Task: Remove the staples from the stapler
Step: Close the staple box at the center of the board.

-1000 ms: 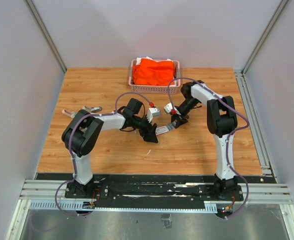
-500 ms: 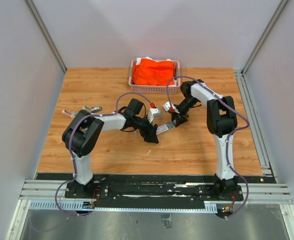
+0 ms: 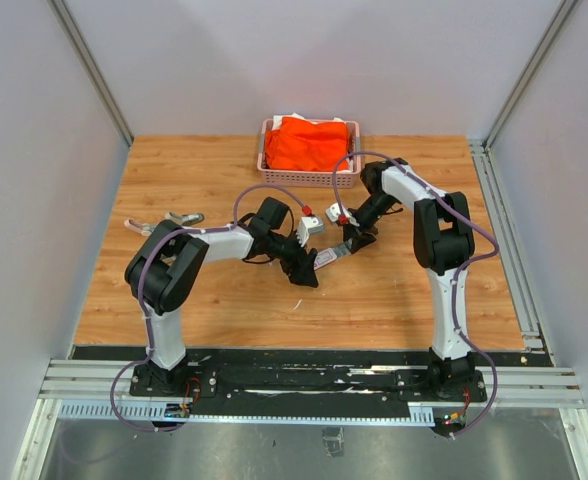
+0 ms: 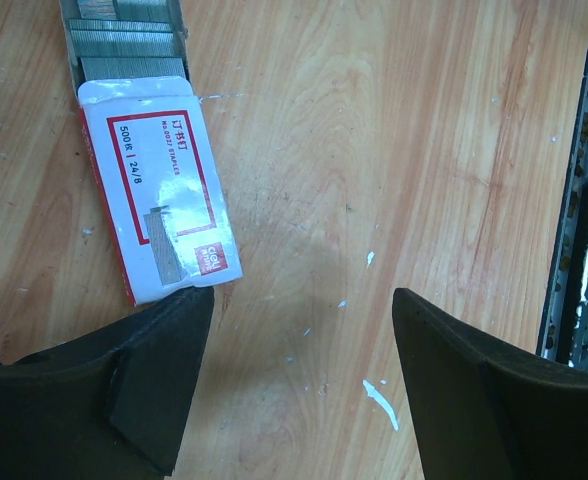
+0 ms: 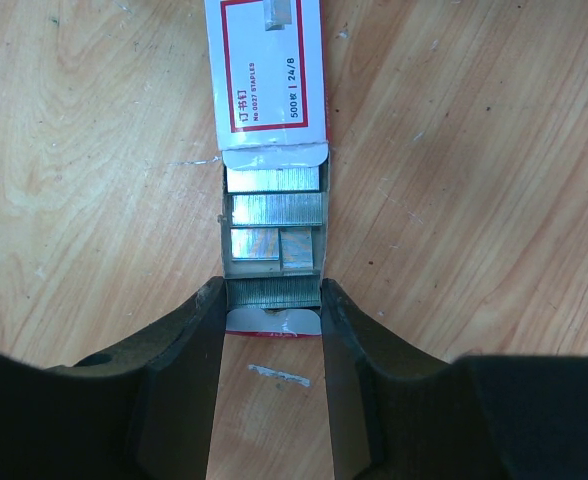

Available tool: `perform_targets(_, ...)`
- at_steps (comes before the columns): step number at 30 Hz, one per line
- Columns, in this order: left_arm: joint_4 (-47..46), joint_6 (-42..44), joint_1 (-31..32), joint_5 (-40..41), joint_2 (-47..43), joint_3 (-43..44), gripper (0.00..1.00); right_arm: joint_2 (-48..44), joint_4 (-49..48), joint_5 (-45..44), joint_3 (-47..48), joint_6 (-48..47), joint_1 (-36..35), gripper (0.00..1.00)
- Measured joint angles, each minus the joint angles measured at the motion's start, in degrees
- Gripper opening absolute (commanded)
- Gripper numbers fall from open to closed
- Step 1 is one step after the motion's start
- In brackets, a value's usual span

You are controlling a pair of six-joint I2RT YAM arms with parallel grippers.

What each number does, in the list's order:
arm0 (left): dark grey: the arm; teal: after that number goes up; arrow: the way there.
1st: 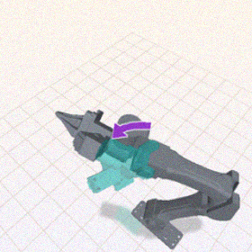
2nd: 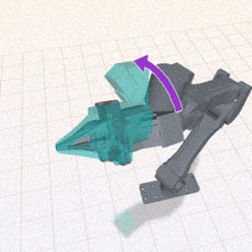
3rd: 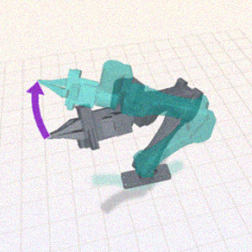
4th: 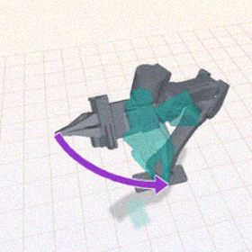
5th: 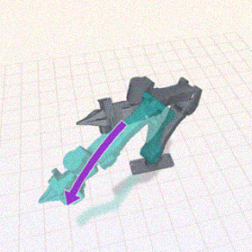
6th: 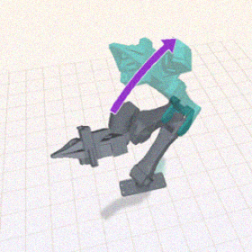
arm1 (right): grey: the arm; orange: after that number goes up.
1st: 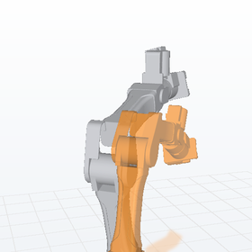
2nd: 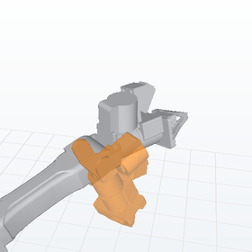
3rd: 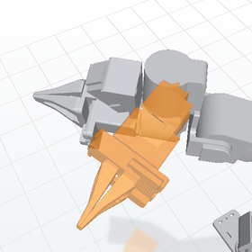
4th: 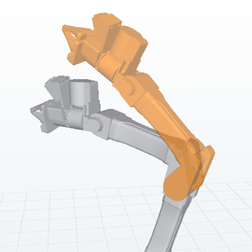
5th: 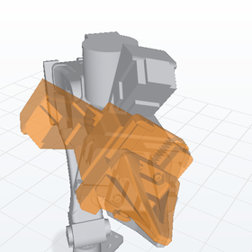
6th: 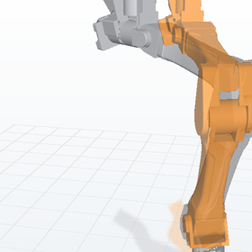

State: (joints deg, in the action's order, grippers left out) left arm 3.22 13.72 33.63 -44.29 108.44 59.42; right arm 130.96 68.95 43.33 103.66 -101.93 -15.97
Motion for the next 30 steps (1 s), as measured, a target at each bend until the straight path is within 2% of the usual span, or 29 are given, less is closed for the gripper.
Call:
perform_targets(16,0.52,-0.5,0.07,0.11,0.46,0.7,0.79,0.0,-0.02,0.13,-0.02,-0.24,-0.17,0.38)
perform_targets(30,0.0,-1.81,0.26,0.55,0.46,0.7,0.79,0.33,-0.33,0.26,1.4,3.21,-0.39,0.38)
